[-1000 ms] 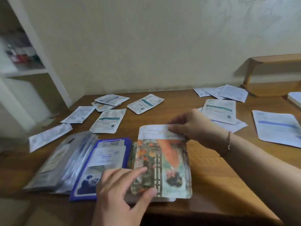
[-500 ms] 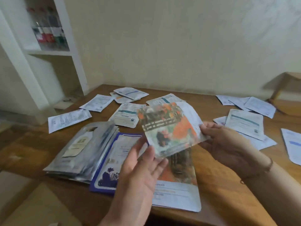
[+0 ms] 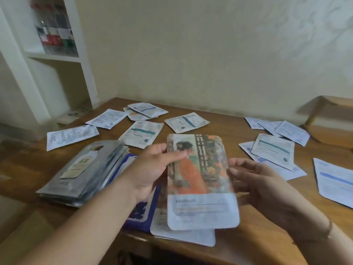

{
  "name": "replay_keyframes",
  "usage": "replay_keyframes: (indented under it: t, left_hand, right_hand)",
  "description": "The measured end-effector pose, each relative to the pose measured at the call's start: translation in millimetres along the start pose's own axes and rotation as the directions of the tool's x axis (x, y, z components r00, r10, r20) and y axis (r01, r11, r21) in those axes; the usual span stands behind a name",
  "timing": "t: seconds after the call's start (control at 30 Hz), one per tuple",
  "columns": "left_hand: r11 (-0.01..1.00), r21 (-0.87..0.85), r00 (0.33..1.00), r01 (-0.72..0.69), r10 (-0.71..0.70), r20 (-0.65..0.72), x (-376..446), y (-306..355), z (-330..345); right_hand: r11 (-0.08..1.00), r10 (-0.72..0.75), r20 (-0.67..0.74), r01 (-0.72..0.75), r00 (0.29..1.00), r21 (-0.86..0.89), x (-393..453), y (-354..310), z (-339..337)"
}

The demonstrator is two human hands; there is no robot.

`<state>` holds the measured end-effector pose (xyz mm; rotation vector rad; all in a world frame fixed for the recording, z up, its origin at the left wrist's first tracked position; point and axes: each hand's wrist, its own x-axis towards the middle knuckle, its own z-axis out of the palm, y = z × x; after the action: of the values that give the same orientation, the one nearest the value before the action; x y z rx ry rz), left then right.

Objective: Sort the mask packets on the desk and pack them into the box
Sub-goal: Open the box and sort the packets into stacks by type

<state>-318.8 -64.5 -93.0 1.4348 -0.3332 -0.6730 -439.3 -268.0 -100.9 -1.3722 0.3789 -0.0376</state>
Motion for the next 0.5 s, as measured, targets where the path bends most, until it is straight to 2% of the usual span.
replay_keyframes:
  t: [0.1,0.2,0.3,0.37,0.43,0.5]
  left_hand:
    - [0.985,0.159,0.994,-0.064,0.078,-0.080,26.1,9.2,-2.9]
    - [0.975,0.222,0.991,-0.029,0.057,-0.118,46.5,1.4,-3.8]
    - [0.945,0.327,0.990,-0.004,0.049,-0.129,55.2,-9.3,-8.3]
    - [0.858,0.513,0.982,-0.020,0.113,-0.151,56.5,-13.6,-14.0]
    - [0.691,0.721,0.964,-0.048,0.221,-0.148,57.7,-15.3,-20.0]
    - [0.571,0.818,0.960,-0.063,0.258,-0.106,58.1,-15.9,-23.2]
  right_hand:
    - [0.994,-0.087,-0.049,0.084,0.995,-0.068,-12.1,16.2,15.3]
    - [0.970,-0.200,-0.116,0.180,0.973,-0.161,-13.8,27.5,31.0]
    - [0.974,-0.178,-0.146,0.154,0.973,-0.165,-8.3,33.1,34.1]
    - [0.985,-0.114,-0.140,0.094,0.984,-0.143,-5.9,37.1,31.4]
    - [0.986,-0.069,-0.130,0.048,0.989,-0.158,-3.3,44.4,28.2]
    - [0.974,-0.061,-0.119,0.033,0.991,-0.225,-2.7,51.4,27.7]
